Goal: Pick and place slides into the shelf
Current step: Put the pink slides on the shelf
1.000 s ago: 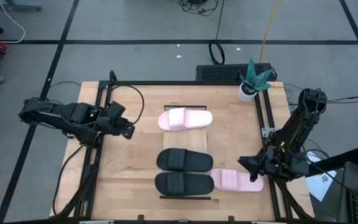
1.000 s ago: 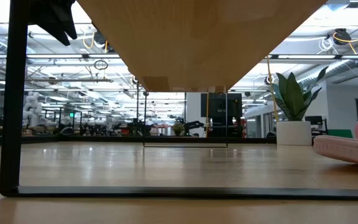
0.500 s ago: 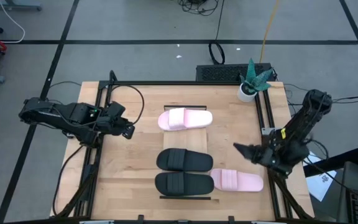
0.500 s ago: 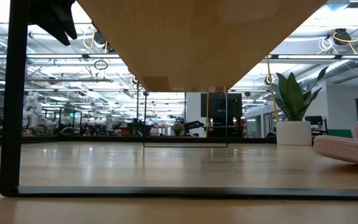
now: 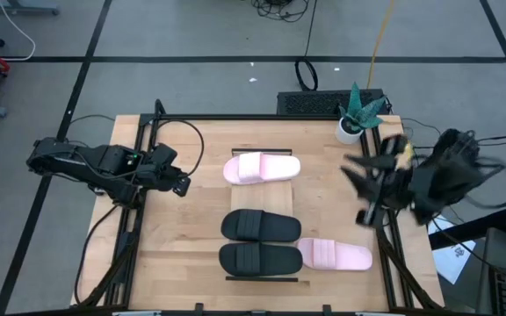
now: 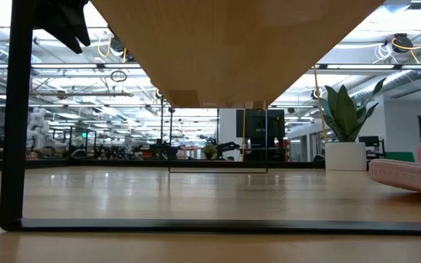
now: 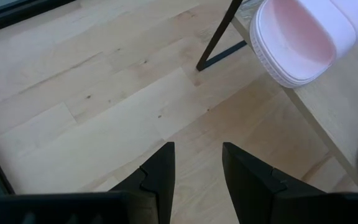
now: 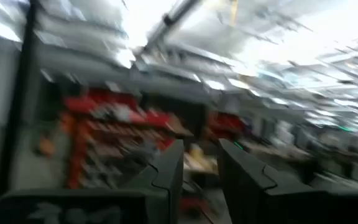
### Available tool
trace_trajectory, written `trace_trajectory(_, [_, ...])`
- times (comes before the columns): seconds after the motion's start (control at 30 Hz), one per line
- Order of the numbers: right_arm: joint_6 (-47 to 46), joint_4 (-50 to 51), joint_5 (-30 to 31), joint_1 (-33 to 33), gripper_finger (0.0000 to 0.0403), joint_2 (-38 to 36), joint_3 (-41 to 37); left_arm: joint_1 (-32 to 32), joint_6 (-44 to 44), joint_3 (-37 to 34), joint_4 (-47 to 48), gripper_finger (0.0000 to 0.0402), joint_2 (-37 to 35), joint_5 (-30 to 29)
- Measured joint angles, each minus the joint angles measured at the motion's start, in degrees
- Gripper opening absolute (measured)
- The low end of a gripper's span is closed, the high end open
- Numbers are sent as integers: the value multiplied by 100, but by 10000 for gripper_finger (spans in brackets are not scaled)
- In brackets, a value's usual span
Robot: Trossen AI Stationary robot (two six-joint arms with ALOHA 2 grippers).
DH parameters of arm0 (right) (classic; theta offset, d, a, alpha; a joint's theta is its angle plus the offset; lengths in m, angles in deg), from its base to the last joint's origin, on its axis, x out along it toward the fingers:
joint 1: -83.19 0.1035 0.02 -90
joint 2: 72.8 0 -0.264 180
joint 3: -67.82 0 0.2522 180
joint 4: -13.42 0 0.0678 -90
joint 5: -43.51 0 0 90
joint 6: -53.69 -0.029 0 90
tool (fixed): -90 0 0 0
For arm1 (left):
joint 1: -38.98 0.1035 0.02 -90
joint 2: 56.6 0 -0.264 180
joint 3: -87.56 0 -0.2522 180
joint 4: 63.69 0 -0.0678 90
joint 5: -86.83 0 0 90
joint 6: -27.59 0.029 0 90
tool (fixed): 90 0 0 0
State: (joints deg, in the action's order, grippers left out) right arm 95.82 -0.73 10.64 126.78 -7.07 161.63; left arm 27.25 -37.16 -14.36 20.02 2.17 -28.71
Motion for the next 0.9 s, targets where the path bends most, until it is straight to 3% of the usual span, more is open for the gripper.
trace_trajectory(0.13, [-223, 1708, 1997, -13, 86, 77, 1106, 2, 0, 0, -2, 129, 0, 2])
trace_trajectory(0.2, [-208, 1963, 3113, 41, 86, 138, 1399, 1, 0, 0, -2, 129, 0, 2])
trace_trajectory(0.23, [-72, 1901, 3265, 81, 86, 151, 1459, 2, 0, 0, -2, 129, 0, 2])
trace_trajectory(0.43, [631, 929, 3285, 611, 86, 198, 1362, 1, -11, 0, -17, 129, 0, -15])
trace_trajectory(0.9, [-198, 891, 3275, 837, 86, 533, 757, 2, -24, 0, -128, 129, 0, -50])
